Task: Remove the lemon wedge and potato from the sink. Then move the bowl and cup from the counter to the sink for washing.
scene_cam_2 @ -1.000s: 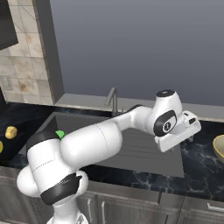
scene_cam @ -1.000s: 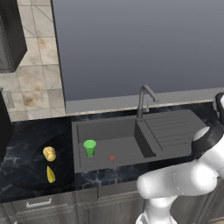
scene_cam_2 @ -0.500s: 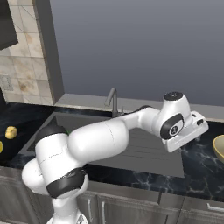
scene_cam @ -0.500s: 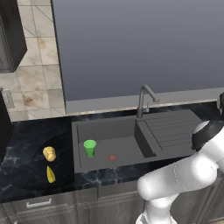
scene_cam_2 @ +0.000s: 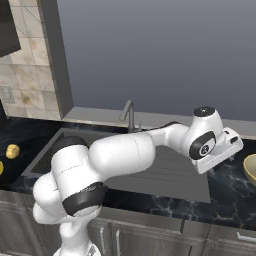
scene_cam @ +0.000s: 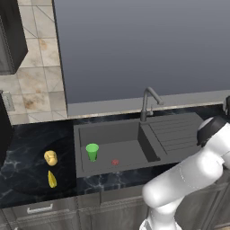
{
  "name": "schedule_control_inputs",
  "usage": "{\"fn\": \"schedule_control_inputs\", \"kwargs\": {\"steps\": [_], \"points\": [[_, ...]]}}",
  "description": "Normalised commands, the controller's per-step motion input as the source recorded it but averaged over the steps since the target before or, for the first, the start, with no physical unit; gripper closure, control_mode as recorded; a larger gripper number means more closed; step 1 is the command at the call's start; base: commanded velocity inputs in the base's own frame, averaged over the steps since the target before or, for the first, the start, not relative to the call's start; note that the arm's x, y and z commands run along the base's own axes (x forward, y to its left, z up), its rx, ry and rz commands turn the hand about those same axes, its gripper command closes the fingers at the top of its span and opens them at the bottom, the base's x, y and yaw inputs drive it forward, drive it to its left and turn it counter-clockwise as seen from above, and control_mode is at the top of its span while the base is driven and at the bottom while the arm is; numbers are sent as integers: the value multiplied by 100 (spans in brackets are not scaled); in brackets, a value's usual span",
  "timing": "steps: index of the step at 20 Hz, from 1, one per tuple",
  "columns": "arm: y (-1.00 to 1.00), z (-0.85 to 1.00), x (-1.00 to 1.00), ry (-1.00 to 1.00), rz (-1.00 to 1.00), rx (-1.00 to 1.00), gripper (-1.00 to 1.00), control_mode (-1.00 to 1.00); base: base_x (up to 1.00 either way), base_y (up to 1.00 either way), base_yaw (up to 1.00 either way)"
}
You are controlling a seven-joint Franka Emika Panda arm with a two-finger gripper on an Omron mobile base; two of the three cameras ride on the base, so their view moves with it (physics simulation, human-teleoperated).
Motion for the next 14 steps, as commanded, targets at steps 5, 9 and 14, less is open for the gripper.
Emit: {"fn": "schedule_control_inputs", "kwargs": {"steps": [5, 9, 14], "points": [[-21, -9, 12, -1, 0, 0, -100, -100, 0, 0, 0], [-24, -5, 9, 0, 0, 1, -100, -100, 0, 0, 0], [-21, -7, 14, 0, 0, 0, -100, -100, 0, 0, 0]]}}
